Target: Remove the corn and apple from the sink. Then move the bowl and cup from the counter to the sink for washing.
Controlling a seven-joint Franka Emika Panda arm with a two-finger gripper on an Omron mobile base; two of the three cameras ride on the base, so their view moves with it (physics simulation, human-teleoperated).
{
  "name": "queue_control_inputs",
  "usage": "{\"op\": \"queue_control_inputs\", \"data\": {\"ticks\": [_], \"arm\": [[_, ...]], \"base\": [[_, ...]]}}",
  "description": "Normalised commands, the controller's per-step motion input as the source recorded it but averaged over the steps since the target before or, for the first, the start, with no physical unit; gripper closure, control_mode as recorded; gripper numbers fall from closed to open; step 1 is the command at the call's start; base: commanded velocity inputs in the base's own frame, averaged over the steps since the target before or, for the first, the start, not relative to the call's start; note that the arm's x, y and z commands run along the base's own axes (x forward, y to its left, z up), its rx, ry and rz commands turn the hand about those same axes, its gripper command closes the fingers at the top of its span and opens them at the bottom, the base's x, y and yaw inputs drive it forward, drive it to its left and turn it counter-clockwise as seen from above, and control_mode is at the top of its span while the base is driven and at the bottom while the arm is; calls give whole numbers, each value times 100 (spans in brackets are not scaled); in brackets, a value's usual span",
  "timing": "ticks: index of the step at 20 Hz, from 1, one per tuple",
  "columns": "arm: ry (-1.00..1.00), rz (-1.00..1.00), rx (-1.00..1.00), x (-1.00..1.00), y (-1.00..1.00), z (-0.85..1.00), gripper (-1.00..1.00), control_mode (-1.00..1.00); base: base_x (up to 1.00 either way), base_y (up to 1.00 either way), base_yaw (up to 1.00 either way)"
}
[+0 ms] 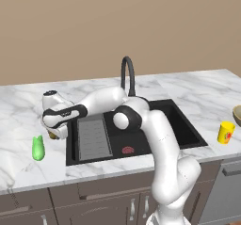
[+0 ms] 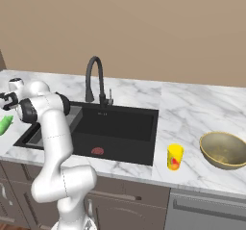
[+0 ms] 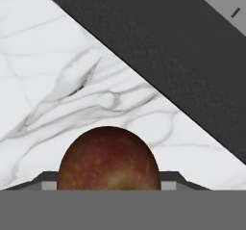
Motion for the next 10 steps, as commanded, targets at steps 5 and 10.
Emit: {"op": "queue_control_inputs", "data": {"ticks": [5, 10], "arm": [[0, -2, 0, 0, 0, -17, 100, -100], [0, -2, 0, 0, 0, -17, 100, -100]], "base": [[0, 0, 0], [0, 0, 0]]}}
